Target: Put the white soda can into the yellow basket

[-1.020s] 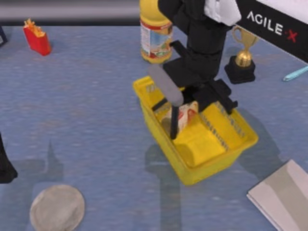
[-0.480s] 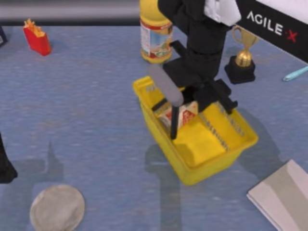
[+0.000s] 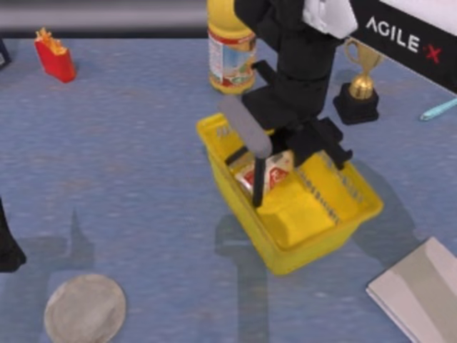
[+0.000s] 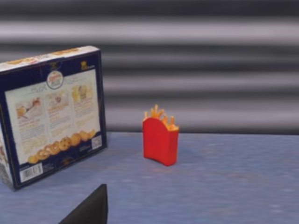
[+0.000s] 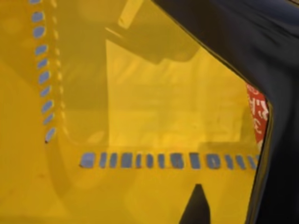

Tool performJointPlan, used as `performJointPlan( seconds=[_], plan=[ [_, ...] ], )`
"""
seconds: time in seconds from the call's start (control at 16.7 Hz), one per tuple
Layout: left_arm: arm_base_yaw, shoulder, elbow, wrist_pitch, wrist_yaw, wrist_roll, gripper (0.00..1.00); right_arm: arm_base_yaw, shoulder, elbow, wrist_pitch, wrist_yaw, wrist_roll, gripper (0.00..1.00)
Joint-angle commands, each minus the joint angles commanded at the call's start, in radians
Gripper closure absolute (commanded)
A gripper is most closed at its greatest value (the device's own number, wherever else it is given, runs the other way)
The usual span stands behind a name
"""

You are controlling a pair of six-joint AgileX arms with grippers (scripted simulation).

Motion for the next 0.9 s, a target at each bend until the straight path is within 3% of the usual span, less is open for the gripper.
performJointPlan(
  seconds=[0.42, 0.9],
  plan=[
    [0.000, 0.000, 0.000, 0.000, 0.000, 0.000, 0.00, -0.002, 0.002, 0.004, -0.004, 0.000, 0.000, 1.00],
    [0.000, 0.000, 0.000, 0.000, 0.000, 0.000, 0.00, -0.030, -0.015, 0.172, -0.189, 0.000, -0.037, 1.00]
  ],
)
